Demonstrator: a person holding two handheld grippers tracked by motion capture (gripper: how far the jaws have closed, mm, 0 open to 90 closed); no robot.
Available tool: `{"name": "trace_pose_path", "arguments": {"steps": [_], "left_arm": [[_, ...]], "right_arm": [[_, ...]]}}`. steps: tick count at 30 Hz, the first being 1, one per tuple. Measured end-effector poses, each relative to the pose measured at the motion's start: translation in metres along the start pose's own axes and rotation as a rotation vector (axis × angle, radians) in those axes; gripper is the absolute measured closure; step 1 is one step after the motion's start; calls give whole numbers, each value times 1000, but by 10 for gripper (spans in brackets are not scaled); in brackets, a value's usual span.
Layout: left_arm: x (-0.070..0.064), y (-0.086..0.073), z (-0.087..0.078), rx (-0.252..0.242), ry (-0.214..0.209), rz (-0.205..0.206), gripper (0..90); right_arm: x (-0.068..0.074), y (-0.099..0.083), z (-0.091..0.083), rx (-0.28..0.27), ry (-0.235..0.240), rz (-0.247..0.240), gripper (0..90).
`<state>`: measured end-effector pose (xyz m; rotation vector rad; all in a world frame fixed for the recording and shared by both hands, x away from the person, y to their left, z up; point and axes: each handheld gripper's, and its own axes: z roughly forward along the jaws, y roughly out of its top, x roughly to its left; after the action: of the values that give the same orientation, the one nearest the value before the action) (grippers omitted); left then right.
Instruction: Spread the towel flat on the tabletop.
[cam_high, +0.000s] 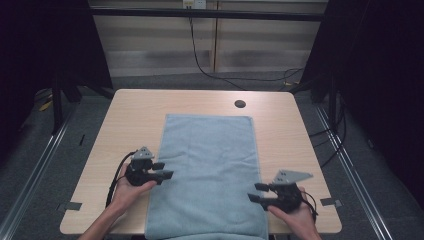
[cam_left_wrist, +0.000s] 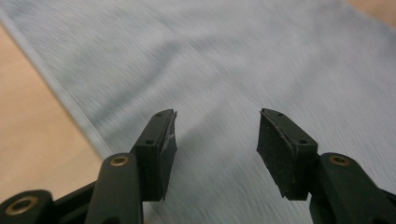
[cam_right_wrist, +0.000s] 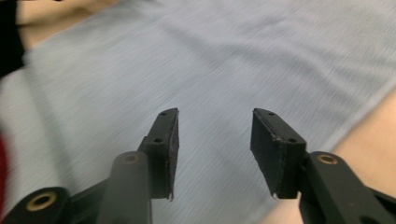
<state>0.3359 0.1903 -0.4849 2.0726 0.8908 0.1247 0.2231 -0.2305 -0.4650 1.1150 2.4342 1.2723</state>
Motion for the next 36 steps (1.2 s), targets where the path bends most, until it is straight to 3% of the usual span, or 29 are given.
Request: {"name": "trace_pose_path", "arguments": {"steps": [1,3,5,7,11,12,15,19,21,24,29,30,33,36], "left_arm": [[4,4,5,3,1,-10,472],[11,7,14,-6,42,-8,474],[17,7,23,23,45,-21,476],[16,1,26,26,67,13,490],[10,-7,17,37,55,49,495],[7,-12,14,30,51,58,496],[0,-22,4,38,35,81,551],[-13,-38,-11,34,-19,76,557],[-21,-46,-17,40,-33,95,553],[-34,-56,-28,60,-69,89,543],[-50,-68,-43,99,-129,68,536],[-53,-69,-44,108,-141,84,534],[-54,-63,-43,115,-120,131,516],[-39,-45,-34,68,-75,117,502]], "right_arm": [[-7,8,9,2,2,-1,500],[-21,21,28,-6,-7,17,479],[-35,31,47,3,-19,41,474],[-45,34,63,12,-27,77,468],[-42,28,81,87,-33,64,456],[-38,25,81,79,-45,43,455],[-30,22,74,116,3,43,460],[-15,11,66,110,22,20,460],[-6,4,59,113,34,20,460],[10,-8,48,109,50,13,461],[39,-24,30,152,76,-5,462],[42,-25,26,167,80,4,472],[40,-25,19,129,72,-9,464],[16,-9,16,32,59,51,463]]}}
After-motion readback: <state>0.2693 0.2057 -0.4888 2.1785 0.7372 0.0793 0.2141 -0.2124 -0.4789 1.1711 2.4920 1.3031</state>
